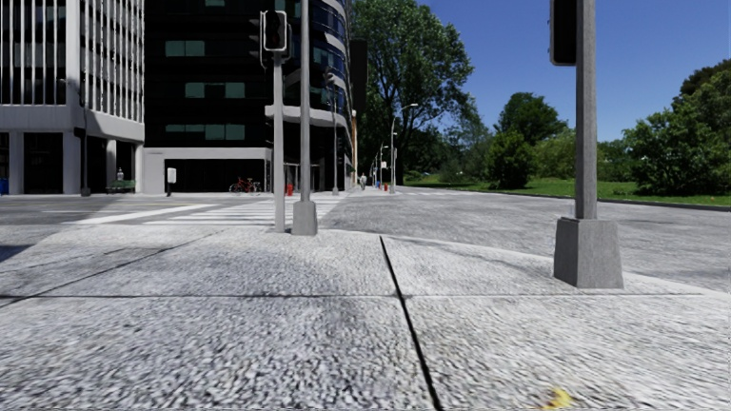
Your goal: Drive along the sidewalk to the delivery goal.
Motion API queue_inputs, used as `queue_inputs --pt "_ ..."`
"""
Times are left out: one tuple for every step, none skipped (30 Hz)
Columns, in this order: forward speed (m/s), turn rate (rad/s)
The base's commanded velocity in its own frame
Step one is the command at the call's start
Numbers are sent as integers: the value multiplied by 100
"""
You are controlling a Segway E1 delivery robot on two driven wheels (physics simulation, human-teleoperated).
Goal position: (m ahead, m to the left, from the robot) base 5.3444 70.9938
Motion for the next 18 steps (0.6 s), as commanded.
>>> queue_inputs --pt "196 0" --pt "196 11" --pt "196 20" --pt "195 30" --pt "195 30" --pt "195 35" --pt "194 38" --pt "194 41" --pt "194 45" --pt "194 45" --pt "194 47" --pt "194 49" --pt "193 49" --pt "193 49" --pt "193 49" --pt "193 49" --pt "192 49" --pt "192 49"
